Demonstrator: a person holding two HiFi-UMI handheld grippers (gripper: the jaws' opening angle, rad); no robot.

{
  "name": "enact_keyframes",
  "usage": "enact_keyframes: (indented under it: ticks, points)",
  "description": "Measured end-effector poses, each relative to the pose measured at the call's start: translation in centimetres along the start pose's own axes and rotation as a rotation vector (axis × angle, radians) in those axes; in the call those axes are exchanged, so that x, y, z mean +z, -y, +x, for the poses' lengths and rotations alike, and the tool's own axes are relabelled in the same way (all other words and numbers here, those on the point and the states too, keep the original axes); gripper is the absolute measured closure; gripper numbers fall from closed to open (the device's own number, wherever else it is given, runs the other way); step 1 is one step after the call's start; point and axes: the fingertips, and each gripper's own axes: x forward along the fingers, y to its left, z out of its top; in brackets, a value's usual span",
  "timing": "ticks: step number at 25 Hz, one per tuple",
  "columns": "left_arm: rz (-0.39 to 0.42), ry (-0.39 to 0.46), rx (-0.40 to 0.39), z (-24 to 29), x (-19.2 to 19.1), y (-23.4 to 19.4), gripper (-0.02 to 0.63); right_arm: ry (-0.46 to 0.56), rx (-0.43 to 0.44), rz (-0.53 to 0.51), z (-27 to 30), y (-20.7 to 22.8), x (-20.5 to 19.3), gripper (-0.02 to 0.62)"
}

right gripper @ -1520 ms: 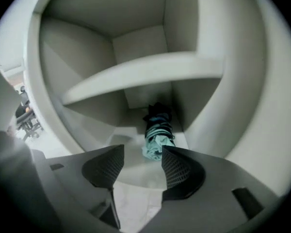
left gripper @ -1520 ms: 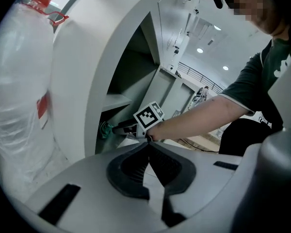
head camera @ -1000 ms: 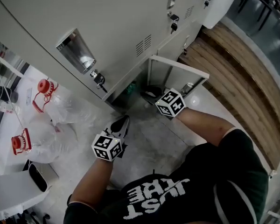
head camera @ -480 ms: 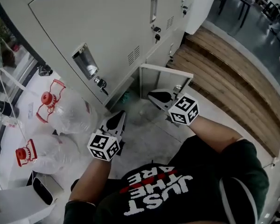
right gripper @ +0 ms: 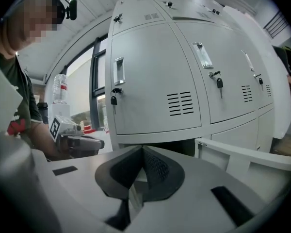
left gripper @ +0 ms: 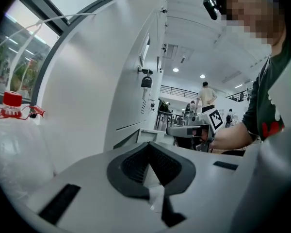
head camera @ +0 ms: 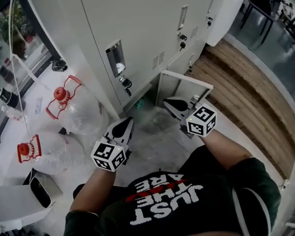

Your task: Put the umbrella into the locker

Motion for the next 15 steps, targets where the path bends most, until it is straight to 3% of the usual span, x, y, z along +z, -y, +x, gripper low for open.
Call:
enact_keyframes:
  ticks: [5, 8, 11, 15]
  points:
    - [-0.002, 0.002, 0.013, 0.2, 1.7, -0.6, 0.597, 0.008, -0.001, -0.010, 0.2, 0.5, 1.9, 0.561]
    - [-0.075, -0.039, 0.026, 0.1, 4.4, 0.6, 0.597, 0.001, -0.020, 0.025, -1.3, 0.8, 5.4, 0.561]
    - [-0.132, -0.074, 0.038, -1.0, 8.7, 2.2, 0.597, -0.005, -0.037, 0.073, -3.6, -0.3, 9.7, 0.561]
    - [-0.113, -0.104, 0.041, -2.9, 15.7, 4.2, 0.597, -0.004, -0.067, 0.097, -6.8, -1.8, 16.0, 0.561]
